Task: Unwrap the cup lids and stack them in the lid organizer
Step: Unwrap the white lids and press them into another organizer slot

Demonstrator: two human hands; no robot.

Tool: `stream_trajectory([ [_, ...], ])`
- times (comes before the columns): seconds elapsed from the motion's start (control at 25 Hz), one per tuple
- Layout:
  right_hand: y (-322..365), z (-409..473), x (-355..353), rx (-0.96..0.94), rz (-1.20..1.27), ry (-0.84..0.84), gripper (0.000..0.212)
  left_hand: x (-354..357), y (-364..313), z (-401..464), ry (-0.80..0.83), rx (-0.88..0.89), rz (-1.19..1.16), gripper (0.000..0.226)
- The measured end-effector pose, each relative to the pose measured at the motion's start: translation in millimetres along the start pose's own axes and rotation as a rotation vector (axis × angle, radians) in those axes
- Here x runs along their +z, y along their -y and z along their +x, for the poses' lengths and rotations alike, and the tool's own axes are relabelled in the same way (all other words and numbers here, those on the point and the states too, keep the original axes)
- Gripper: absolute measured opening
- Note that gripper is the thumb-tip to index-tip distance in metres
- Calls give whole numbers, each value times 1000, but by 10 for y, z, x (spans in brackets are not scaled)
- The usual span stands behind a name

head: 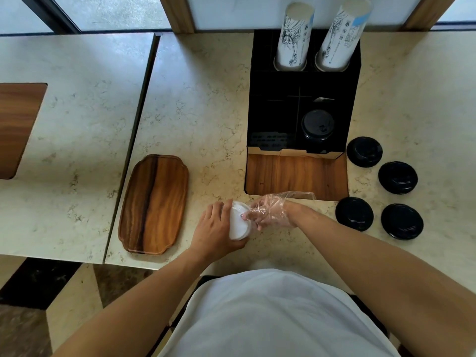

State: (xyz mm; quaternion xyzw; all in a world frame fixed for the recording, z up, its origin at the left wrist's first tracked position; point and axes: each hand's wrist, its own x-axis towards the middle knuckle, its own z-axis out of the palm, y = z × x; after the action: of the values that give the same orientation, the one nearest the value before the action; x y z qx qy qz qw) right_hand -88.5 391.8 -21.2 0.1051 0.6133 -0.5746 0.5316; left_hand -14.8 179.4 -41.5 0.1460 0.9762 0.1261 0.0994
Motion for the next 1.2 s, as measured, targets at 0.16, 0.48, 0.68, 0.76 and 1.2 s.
stream_trajectory([
  [0.16,32,-81,-130,-7,-13,-2,47,30,61,-27,-2,32,15,108],
  [0.48,125,-248,-275,-25,-339,89,54,37,151,-128,19,80,80,88],
  [0.68,152,-274,-433,-23,-283,-11,47,-18,389,-368,50,52,106,77],
  [0.76,97,-234,-455,12,-270,-38,45,-36,412,-423,63,46,139,77],
  [1.2,168,-252,-569,8,-139,4,36,-68,383,-556,84,-34,161,83],
])
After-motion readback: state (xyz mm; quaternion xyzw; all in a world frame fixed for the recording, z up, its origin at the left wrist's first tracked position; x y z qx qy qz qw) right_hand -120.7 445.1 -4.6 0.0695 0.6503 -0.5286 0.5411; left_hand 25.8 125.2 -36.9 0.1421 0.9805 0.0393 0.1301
